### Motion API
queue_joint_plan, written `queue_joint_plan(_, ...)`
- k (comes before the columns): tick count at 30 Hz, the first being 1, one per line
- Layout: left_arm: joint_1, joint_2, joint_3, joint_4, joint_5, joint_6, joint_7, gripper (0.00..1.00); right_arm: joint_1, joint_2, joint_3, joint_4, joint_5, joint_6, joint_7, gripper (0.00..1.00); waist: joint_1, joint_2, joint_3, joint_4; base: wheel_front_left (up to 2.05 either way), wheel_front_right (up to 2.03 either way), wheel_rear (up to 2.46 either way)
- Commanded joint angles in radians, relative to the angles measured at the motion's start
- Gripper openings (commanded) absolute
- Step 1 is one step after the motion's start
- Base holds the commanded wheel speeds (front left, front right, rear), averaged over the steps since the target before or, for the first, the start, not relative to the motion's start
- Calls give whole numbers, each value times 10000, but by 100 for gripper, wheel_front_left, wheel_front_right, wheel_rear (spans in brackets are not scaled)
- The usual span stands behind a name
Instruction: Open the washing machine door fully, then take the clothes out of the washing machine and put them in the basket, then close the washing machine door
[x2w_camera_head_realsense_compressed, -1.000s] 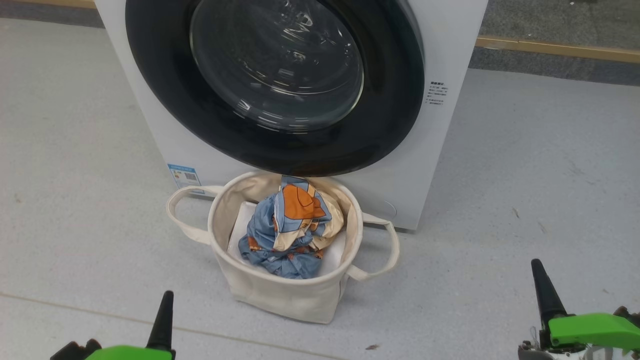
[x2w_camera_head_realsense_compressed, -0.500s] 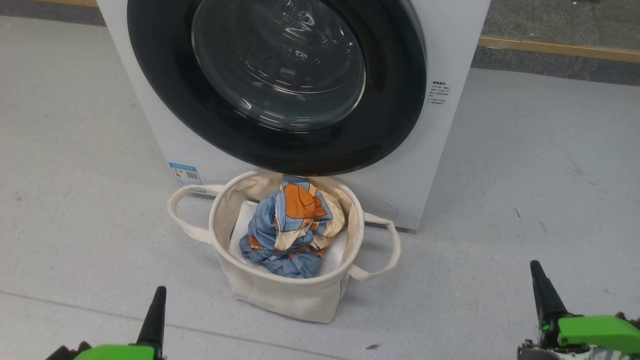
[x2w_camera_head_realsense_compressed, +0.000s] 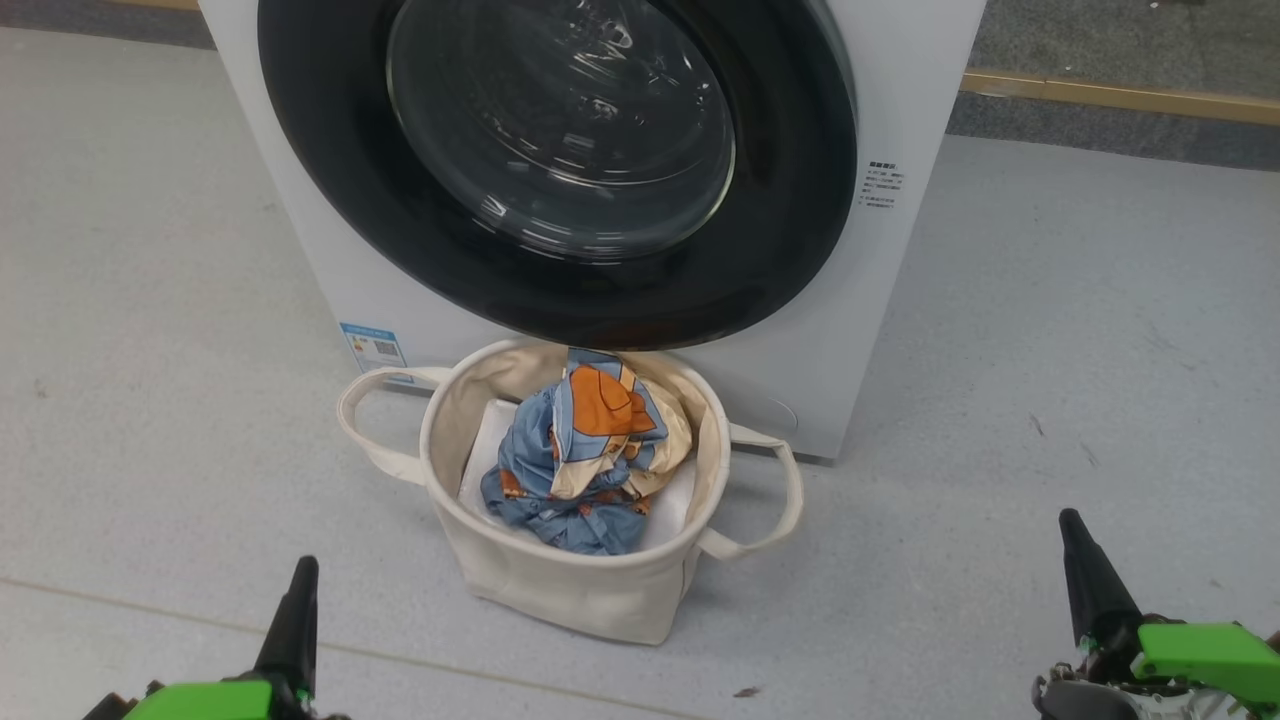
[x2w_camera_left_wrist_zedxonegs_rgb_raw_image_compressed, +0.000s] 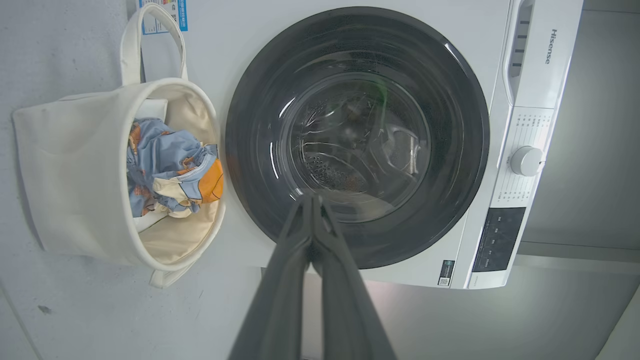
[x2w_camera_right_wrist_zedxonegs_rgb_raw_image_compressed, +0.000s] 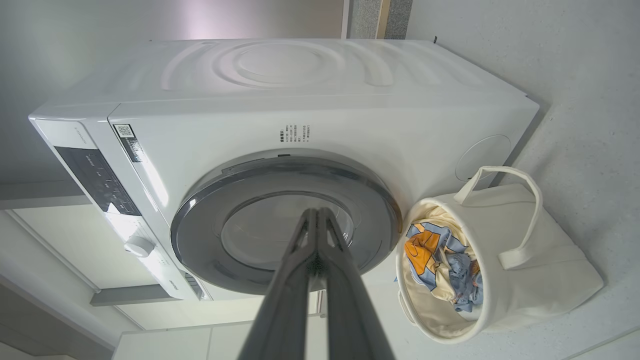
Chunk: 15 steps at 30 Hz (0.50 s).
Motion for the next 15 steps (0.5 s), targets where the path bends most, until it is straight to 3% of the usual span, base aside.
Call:
queue_joint_plan(1, -451, 85, 395, -407, -321, -140, 92, 0, -498, -93, 158, -288, 305, 2, 111, 0, 0, 0, 2, 4, 0, 0, 0)
queue_joint_plan(15, -451, 85, 395, -408, -321, -140, 92, 0, -498, -93, 158, -288, 305, 2, 110, 0, 0, 0, 2, 4, 0, 0, 0)
